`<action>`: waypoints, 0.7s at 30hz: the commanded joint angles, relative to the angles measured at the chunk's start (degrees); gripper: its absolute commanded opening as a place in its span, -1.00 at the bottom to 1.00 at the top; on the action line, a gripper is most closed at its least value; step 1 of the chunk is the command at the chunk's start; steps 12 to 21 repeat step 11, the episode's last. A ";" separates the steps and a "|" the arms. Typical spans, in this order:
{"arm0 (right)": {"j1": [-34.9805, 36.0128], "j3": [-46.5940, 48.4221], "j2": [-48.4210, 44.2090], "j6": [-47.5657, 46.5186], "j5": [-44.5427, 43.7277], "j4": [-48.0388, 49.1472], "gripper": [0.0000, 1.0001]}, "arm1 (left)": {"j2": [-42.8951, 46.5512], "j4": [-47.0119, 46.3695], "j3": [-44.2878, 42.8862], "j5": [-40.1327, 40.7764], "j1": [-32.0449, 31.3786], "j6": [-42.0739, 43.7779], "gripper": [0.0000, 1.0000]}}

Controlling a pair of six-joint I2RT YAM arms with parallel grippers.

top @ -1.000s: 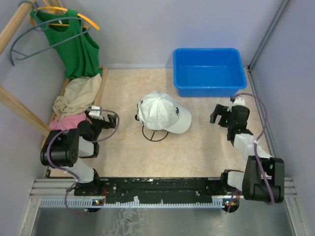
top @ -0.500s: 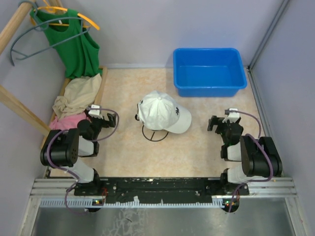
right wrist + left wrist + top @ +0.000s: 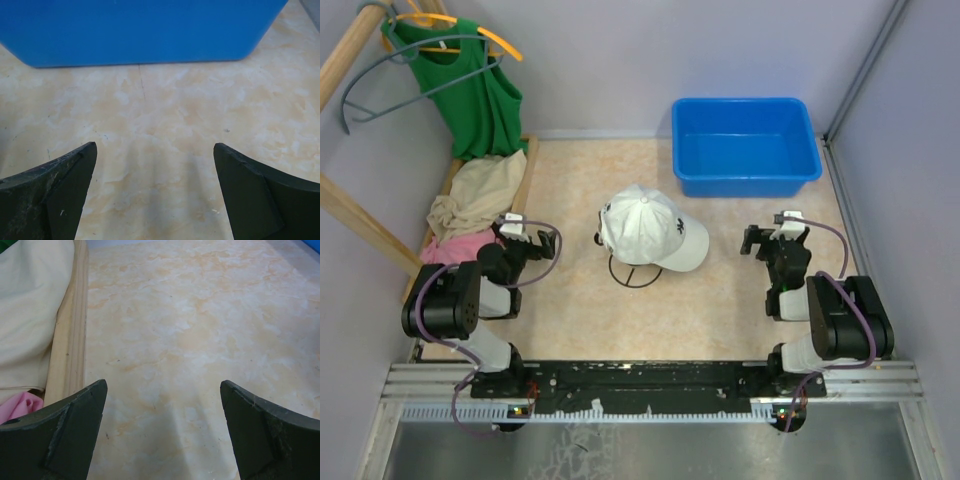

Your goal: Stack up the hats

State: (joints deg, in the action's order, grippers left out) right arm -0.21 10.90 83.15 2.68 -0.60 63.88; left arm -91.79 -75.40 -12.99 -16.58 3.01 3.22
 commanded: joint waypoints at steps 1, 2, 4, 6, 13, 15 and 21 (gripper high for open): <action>0.21 0.34 -0.28 -1.62 -0.63 4.39 0.99 | 0.29 -1.06 0.45 -0.59 0.26 0.15 0.99; 0.21 0.29 -0.32 -1.66 -0.62 4.38 0.99 | 0.29 -0.76 0.35 -0.70 0.28 0.19 0.99; 0.21 0.27 -0.28 -1.67 -0.63 4.48 0.99 | 0.34 -0.77 0.33 -0.70 0.29 0.13 0.99; 0.21 0.27 -0.27 -1.62 -0.63 4.44 0.99 | 0.30 -0.81 0.38 -0.62 0.25 0.20 0.99; 0.19 0.54 -0.13 -1.36 -1.24 4.26 0.99 | 0.29 -0.79 0.34 -0.66 0.29 0.20 0.99; 0.19 0.54 -0.13 -1.36 -1.24 4.26 0.99 | 0.29 -0.79 0.34 -0.66 0.29 0.20 0.99; 0.19 0.54 -0.13 -1.36 -1.24 4.26 0.99 | 0.29 -0.79 0.34 -0.66 0.29 0.20 0.99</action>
